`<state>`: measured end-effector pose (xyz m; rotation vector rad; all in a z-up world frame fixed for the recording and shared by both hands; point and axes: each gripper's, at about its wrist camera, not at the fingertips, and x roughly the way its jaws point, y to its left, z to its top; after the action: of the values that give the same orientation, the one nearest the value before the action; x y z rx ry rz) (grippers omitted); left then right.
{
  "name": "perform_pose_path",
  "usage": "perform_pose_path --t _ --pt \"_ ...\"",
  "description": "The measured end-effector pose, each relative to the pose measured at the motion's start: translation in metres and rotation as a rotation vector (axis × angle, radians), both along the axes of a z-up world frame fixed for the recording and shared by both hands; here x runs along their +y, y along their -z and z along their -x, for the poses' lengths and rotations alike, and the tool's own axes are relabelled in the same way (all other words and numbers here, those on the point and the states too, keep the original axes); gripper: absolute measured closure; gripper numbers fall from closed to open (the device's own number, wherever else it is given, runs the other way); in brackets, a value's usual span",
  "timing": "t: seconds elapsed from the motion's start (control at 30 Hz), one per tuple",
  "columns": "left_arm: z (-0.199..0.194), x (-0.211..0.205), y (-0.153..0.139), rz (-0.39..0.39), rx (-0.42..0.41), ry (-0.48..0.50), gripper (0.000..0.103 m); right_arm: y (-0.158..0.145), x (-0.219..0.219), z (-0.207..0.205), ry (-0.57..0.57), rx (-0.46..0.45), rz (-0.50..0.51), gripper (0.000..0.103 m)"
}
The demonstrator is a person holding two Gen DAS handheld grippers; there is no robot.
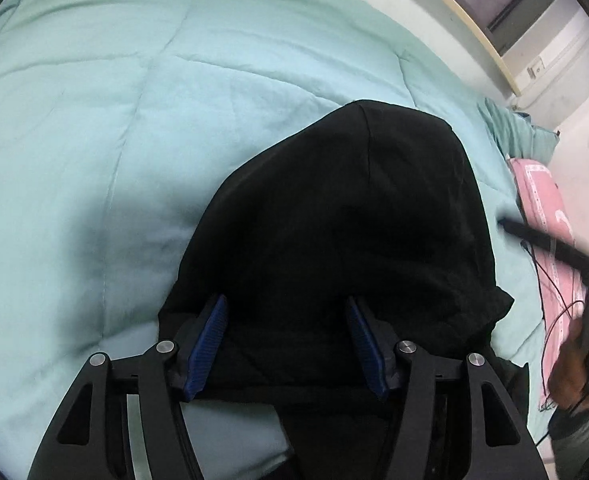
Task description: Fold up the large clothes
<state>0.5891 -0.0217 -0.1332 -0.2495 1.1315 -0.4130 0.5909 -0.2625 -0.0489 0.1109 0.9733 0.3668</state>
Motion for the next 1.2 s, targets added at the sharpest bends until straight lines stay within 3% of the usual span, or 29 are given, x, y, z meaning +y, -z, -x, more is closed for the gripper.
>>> perform_pose_path --t 0.1,0.17,0.23,0.3,0.4,0.57,0.63,0.7,0.8,0.9,1.0,1.03,1.07,1.1,1.2 --pt "0.001 -0.002 0.004 -0.005 -0.007 -0.001 0.04 0.01 0.028 -0.038 -0.029 -0.011 0.086 0.054" --pt "-0.001 -0.002 0.007 -0.002 -0.007 0.005 0.04 0.046 0.038 -0.06 -0.034 0.076 0.17 0.055" --pt "0.0 0.0 0.008 0.001 -0.006 0.014 0.04 0.082 0.035 -0.068 -0.025 0.142 0.165 0.057" --pt "-0.001 -0.001 0.008 -0.003 -0.009 0.018 0.04 0.08 0.025 -0.065 -0.015 0.129 0.125 0.06" --pt "0.001 0.001 -0.002 0.003 -0.01 0.019 0.04 0.051 0.006 -0.05 -0.009 0.122 0.077 0.059" --pt "0.016 0.011 -0.034 0.114 -0.049 0.067 0.04 0.01 -0.028 0.013 -0.048 0.039 0.121 0.059" --pt "0.013 0.016 -0.023 0.126 -0.004 0.046 0.04 0.02 -0.043 0.034 -0.029 0.074 0.119 0.059" --pt "0.005 0.014 0.0 0.1 0.066 0.04 0.041 0.049 -0.049 0.031 -0.002 0.147 0.139 0.059" --pt "-0.005 0.007 0.012 0.068 0.104 0.049 0.041 0.088 -0.064 0.025 0.037 0.243 0.057 0.061" --pt "0.002 0.004 -0.018 0.023 0.042 0.122 0.041 0.075 -0.071 0.019 0.041 0.251 0.041 0.06" --pt "0.003 0.009 -0.057 0.087 -0.047 0.203 0.04 0.041 -0.088 0.023 -0.001 0.188 0.026 0.054" --pt "0.0 0.011 -0.066 0.09 -0.071 0.215 0.039 0.029 -0.091 0.021 -0.013 0.154 0.024 0.044" --pt "-0.008 0.013 -0.073 0.082 -0.088 0.22 0.03 0.019 -0.095 0.016 -0.022 0.126 0.026 0.038" --pt "-0.016 0.014 -0.073 0.077 -0.091 0.223 0.024 0.014 -0.097 0.01 -0.028 0.11 0.027 0.028" --pt "-0.047 0.015 -0.062 0.07 -0.052 0.255 0.021 0.01 -0.112 -0.007 -0.066 0.085 0.027 0.026"
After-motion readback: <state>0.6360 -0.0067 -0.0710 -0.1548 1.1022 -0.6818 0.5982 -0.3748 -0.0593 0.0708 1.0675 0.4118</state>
